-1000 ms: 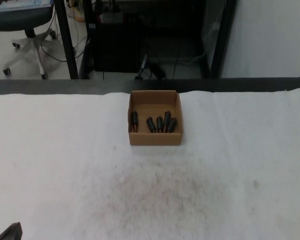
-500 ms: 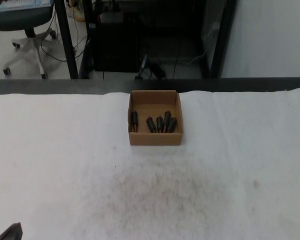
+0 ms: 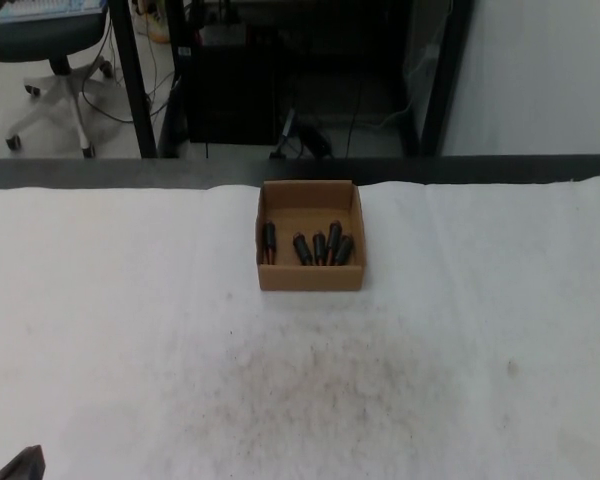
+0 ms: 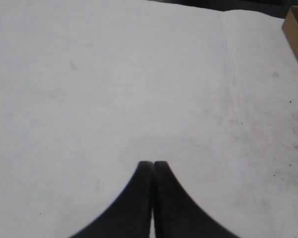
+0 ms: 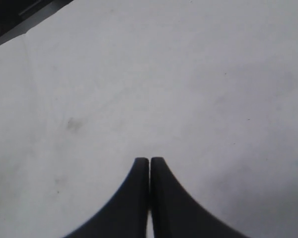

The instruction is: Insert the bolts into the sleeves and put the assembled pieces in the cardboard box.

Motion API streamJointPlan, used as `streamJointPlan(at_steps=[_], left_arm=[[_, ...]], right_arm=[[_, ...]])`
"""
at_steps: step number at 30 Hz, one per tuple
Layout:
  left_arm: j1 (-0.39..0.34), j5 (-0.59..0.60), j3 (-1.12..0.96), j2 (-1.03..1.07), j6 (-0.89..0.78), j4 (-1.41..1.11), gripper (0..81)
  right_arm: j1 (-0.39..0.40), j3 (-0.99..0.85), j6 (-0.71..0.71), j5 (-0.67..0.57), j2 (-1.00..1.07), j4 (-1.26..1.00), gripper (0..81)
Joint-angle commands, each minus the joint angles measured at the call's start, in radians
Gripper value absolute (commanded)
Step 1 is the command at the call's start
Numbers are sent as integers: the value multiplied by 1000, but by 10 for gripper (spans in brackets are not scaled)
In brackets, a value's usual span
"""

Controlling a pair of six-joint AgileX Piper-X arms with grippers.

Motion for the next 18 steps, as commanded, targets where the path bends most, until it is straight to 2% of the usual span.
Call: streamJointPlan(at_steps=[1, 3, 5, 18], left_arm=[[1, 0, -10, 3, 2, -2, 2], [1, -9, -10, 3, 43, -2, 2], [1, -11, -10, 3, 118, -4, 2], [1, -11, -10, 3, 151, -10, 2]], right_arm=[[2, -10, -72, 116, 5, -3, 8], [2, -10, -179, 138, 5, -3, 8], [2, -10, -213, 132, 5, -6, 8], [2, -10, -219, 131, 5, -10, 8]])
